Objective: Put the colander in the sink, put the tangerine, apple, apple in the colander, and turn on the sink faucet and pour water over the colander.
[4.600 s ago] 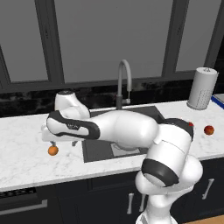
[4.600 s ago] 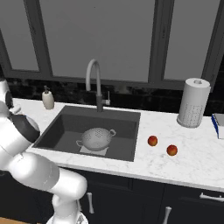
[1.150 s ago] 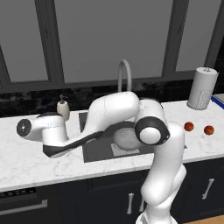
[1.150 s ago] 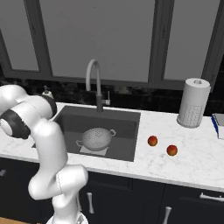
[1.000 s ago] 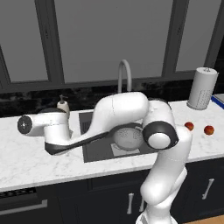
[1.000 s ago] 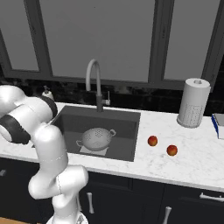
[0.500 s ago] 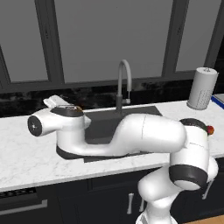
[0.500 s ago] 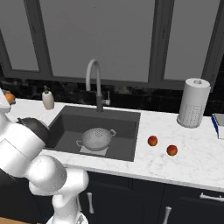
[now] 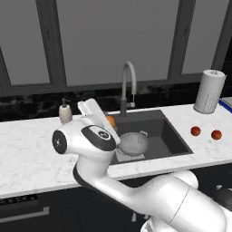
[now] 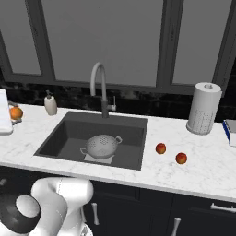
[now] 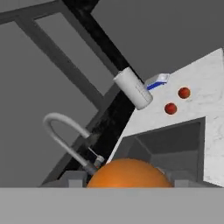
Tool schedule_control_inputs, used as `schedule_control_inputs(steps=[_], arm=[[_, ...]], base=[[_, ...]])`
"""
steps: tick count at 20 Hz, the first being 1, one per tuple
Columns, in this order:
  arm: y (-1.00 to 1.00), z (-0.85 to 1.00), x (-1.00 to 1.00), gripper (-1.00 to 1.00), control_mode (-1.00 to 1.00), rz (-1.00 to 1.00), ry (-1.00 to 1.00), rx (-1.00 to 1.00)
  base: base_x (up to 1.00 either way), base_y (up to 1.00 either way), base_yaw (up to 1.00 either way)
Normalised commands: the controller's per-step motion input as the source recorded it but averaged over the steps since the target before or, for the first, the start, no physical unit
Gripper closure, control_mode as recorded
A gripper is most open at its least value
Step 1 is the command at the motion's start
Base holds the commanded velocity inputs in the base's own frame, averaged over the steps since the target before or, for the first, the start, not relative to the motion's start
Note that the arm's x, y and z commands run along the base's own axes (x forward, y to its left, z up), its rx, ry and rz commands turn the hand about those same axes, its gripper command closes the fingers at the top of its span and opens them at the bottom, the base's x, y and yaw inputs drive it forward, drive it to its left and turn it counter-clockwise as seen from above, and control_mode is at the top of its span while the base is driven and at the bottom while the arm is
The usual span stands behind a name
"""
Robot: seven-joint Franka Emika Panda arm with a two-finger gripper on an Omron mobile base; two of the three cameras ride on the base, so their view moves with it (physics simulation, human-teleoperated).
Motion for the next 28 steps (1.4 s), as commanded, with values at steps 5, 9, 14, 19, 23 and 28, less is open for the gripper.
schedule_control_inputs(steps=[5,9,14,19,23,28], arm=[[-0.99,0.0,-0.12,1.0,-1.0,-0.28,0.17,0.38],[-0.54,-0.17,0.59,1.0,-1.0,-0.03,0.27,0.14],[-0.08,-0.49,0.82,1.0,-1.0,0.0,0.26,0.0],[-0.08,-0.65,0.54,1.0,-1.0,0.0,0.13,0.0],[-0.45,-0.71,0.38,1.0,-1.0,0.0,0.17,0.0],[-0.36,-0.67,0.43,1.0,-1.0,0.0,0.18,0.0]], base=[[0.0,0.0,0.0],[0.0,0.0,0.0],[0.0,0.0,0.0],[0.0,0.0,0.0],[0.0,0.0,0.0],[0.0,0.0,0.0]])
